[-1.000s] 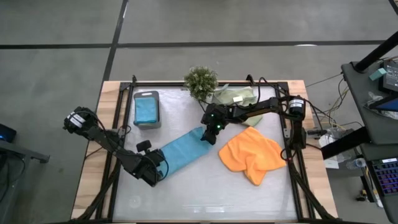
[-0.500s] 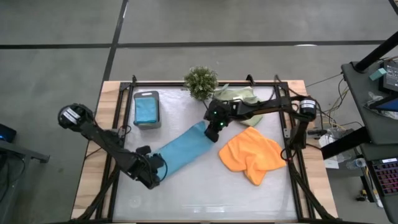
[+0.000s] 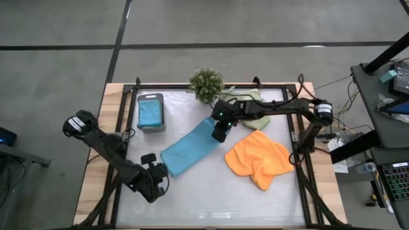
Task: Fold microfiber towels
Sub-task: Fold the blue microfiber cloth
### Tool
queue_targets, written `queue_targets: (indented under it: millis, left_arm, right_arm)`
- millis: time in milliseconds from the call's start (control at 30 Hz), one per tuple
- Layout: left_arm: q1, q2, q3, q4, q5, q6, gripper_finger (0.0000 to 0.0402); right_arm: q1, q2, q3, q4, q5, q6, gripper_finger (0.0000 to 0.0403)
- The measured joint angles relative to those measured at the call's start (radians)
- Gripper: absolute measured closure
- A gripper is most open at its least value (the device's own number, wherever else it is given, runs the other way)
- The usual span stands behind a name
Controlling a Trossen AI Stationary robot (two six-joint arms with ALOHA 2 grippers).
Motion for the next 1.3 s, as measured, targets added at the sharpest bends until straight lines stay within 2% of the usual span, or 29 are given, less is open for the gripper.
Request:
queue_targets:
  millis: [333,567,800,1000,1300]
  left_arm:
    - [0.0,0.067,-0.087,0.136,-0.065,0.0,0.0382]
    - [-0.002,0.067,-0.14,0.241,-0.136,-0.001,0.0382]
    - [-0.001,0.069,-0.144,0.248,-0.151,0.0,0.0382]
    - [-0.001,0.069,-0.157,0.256,-0.174,-0.001,0.0382]
    - [0.0,0.068,-0.216,0.363,-0.228,-0.001,0.0382]
  right_arm:
    - [0.11,0.147,0.123,0.042,-0.027,0.055,0.0392]
    - [0.155,0.249,0.235,0.067,-0.029,0.075,0.0392]
    - [0.192,0.345,0.332,0.112,-0.031,0.098,0.0392]
    - [0.212,0.45,0.429,0.171,-0.135,0.127,0.0392]
    - [0.218,0.54,0.531,0.189,-0.133,0.127,0.0392]
